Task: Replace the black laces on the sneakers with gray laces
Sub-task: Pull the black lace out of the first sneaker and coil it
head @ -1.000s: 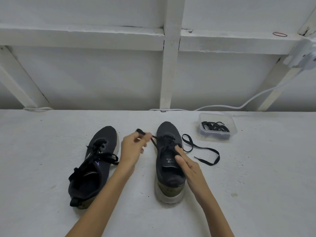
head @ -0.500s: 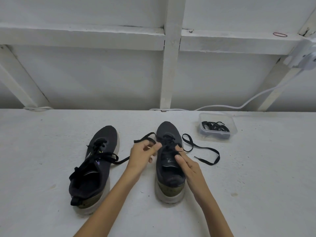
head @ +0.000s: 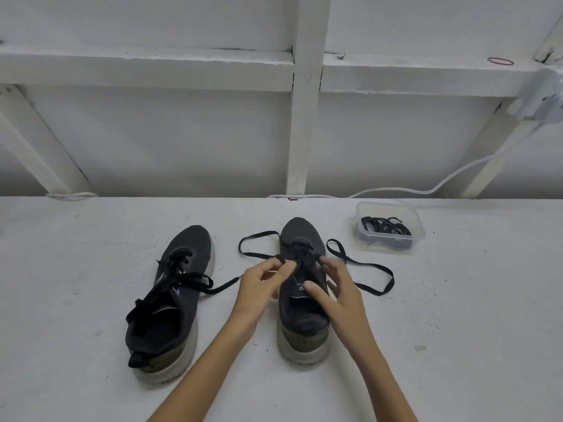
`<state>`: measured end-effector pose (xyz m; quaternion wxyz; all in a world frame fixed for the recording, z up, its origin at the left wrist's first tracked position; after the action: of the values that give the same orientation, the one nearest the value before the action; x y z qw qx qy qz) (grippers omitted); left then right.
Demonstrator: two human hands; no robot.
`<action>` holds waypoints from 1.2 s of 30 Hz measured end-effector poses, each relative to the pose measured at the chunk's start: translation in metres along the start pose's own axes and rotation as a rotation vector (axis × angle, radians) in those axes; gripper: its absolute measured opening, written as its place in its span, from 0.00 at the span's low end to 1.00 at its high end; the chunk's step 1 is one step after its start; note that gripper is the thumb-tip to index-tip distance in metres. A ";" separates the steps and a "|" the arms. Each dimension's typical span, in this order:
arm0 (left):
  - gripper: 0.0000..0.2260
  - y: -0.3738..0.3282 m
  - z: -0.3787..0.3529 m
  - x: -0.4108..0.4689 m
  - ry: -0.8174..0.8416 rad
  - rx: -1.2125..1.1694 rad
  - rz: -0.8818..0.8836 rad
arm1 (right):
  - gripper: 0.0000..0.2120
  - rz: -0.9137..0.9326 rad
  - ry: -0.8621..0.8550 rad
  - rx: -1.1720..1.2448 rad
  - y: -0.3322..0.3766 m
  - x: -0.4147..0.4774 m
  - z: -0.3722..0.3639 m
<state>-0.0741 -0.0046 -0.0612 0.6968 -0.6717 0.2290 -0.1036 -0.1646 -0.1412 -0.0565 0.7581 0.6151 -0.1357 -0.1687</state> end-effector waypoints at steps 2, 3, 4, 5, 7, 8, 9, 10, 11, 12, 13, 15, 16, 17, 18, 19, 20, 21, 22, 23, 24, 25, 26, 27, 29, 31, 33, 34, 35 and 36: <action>0.08 0.000 0.003 0.001 -0.031 0.021 -0.021 | 0.30 0.115 -0.022 -0.140 0.014 0.004 0.005; 0.09 0.000 0.003 0.003 -0.035 0.020 -0.026 | 0.31 0.190 0.007 -0.247 0.022 0.007 0.004; 0.10 0.001 0.004 0.004 -0.036 0.017 -0.028 | 0.31 0.272 0.052 -0.369 0.030 0.011 0.001; 0.11 0.002 0.004 0.004 -0.040 0.014 -0.029 | 0.30 0.355 0.092 -0.497 0.037 0.016 -0.003; 0.13 0.005 0.003 0.004 -0.059 0.011 -0.035 | 0.24 0.460 0.138 -0.706 0.047 0.026 -0.011; 0.14 0.007 0.003 0.004 -0.069 0.003 -0.038 | 0.21 0.473 0.160 -0.772 0.050 0.030 -0.014; 0.15 0.008 0.003 0.003 -0.081 -0.008 -0.042 | 0.18 0.472 0.185 -0.823 0.053 0.033 -0.018; 0.16 0.009 0.004 0.002 -0.094 -0.021 -0.046 | 0.16 0.471 0.207 -0.859 0.053 0.036 -0.020; 0.16 0.010 0.005 0.002 -0.107 -0.031 -0.049 | 0.14 0.474 0.222 -0.881 0.053 0.038 -0.022; 0.16 0.011 0.006 0.002 -0.118 -0.035 -0.050 | 0.12 0.477 0.231 -0.890 0.052 0.040 -0.024; 0.16 0.012 0.006 0.001 -0.127 -0.034 -0.051 | 0.11 0.474 0.238 -0.885 0.051 0.041 -0.024; 0.15 0.013 0.007 0.002 -0.144 -0.031 -0.050 | 0.13 0.449 0.256 -0.844 0.047 0.044 -0.023; 0.15 0.014 0.007 0.002 -0.150 -0.034 -0.049 | 0.14 0.438 0.268 -0.820 0.046 0.045 -0.022; 0.15 0.014 0.007 0.002 -0.154 -0.038 -0.048 | 0.15 0.434 0.278 -0.801 0.046 0.045 -0.022; 0.15 0.014 0.007 0.002 -0.158 -0.040 -0.047 | 0.17 0.432 0.287 -0.787 0.046 0.046 -0.021; 0.15 0.015 0.007 0.001 -0.161 -0.038 -0.048 | 0.17 0.429 0.293 -0.772 0.047 0.046 -0.020; 0.15 0.015 0.006 0.002 -0.164 -0.035 -0.051 | 0.17 0.426 0.293 -0.754 0.047 0.046 -0.019; 0.16 0.015 0.006 0.002 -0.167 -0.031 -0.054 | 0.17 0.421 0.290 -0.737 0.047 0.047 -0.018; 0.16 0.014 0.006 0.002 -0.170 -0.027 -0.057 | 0.16 0.414 0.288 -0.724 0.046 0.047 -0.017; 0.16 0.014 0.006 0.002 -0.173 -0.022 -0.062 | 0.15 0.404 0.287 -0.711 0.046 0.048 -0.017; 0.15 0.015 0.007 0.002 -0.179 -0.016 -0.067 | 0.14 0.392 0.288 -0.700 0.045 0.048 -0.017; 0.15 0.015 0.007 0.001 -0.186 -0.007 -0.072 | 0.14 0.378 0.287 -0.690 0.045 0.049 -0.017; 0.15 0.015 0.007 0.001 -0.192 0.004 -0.077 | 0.13 0.362 0.285 -0.684 0.045 0.049 -0.017; 0.15 0.016 0.008 0.001 -0.197 0.017 -0.082 | 0.13 0.345 0.281 -0.682 0.045 0.050 -0.016; 0.15 0.015 0.009 0.000 -0.212 0.049 -0.092 | 0.13 0.311 0.280 -0.689 0.045 0.052 -0.016; 0.15 0.014 0.009 -0.001 -0.224 0.074 -0.106 | 0.13 0.286 0.295 -0.702 0.045 0.054 -0.016; 0.14 0.012 0.009 -0.002 -0.232 0.088 -0.113 | 0.14 0.266 0.311 -0.715 0.045 0.055 -0.017; 0.14 0.012 0.010 -0.002 -0.236 0.093 -0.115 | 0.14 0.256 0.312 -0.720 0.045 0.056 -0.017; 0.14 0.012 0.010 -0.003 -0.240 0.097 -0.116 | 0.14 0.247 0.312 -0.719 0.044 0.057 -0.017; 0.14 0.012 0.010 -0.003 -0.244 0.101 -0.117 | 0.14 0.240 0.312 -0.713 0.044 0.057 -0.017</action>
<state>-0.0738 0.0068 -0.0726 0.7452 -0.6556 0.0974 -0.0732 -0.1019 -0.1422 -0.0166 0.9497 0.3116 -0.0227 -0.0201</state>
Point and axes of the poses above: each hand's wrist, its own x-axis towards the middle knuckle, its own z-axis out of the back of the hand, y = z × x, the point moved 7 cm from there along x, towards the middle knuckle, and after that the axes turned 2 degrees about y, right-handed, at the moved point
